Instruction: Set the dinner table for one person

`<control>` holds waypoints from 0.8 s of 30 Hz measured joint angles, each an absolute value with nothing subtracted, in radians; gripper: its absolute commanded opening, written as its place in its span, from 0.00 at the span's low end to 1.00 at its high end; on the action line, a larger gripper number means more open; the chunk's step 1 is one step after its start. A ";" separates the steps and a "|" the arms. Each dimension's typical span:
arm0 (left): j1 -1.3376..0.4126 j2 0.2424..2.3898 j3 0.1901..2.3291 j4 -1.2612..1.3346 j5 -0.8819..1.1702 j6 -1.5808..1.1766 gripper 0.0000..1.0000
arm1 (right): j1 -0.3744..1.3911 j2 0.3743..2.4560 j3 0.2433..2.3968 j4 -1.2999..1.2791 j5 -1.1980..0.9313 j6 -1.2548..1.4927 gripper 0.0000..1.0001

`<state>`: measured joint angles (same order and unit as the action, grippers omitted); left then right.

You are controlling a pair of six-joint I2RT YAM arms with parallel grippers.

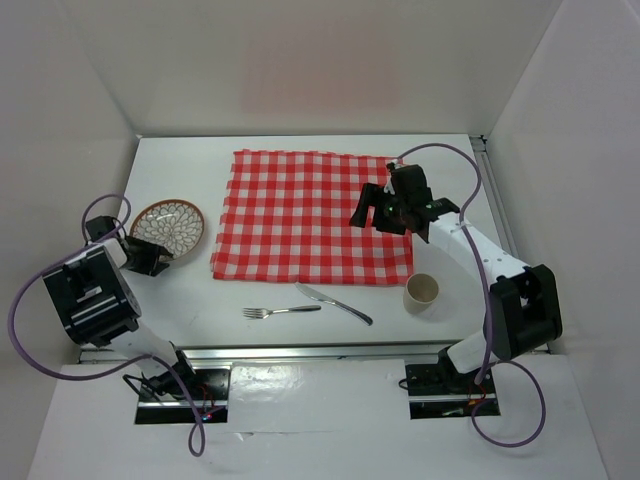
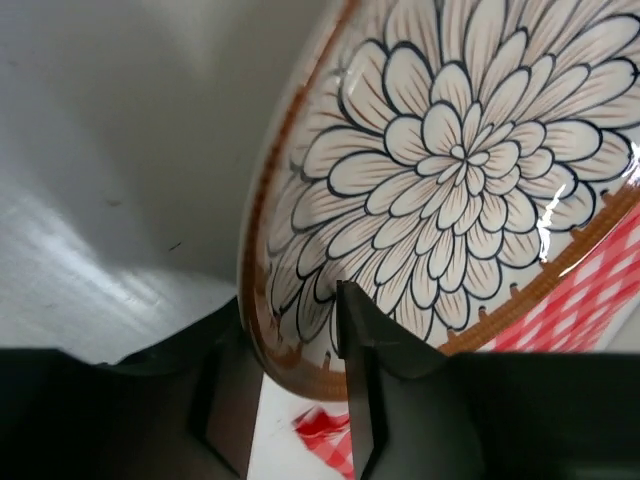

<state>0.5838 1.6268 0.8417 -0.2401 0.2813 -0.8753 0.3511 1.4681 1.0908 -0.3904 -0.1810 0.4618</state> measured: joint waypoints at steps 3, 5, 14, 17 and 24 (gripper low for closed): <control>0.587 1.662 0.850 -0.199 0.318 -0.916 0.25 | 0.351 1.468 1.087 -0.391 -0.181 0.462 0.88; 0.579 1.668 0.860 -0.171 0.342 -0.923 0.07 | 0.351 1.468 1.087 -0.393 -0.181 0.462 0.88; 0.529 1.633 0.906 -0.207 0.334 -0.917 0.00 | 0.351 1.468 1.087 -0.408 -0.191 0.463 0.88; 0.500 1.590 0.920 -0.271 0.306 -0.901 0.00 | 0.351 1.467 1.087 -0.413 -0.192 0.463 0.88; 0.381 1.522 1.100 -0.429 0.324 -0.828 0.00 | 0.351 1.441 1.087 -0.432 -0.192 0.463 0.88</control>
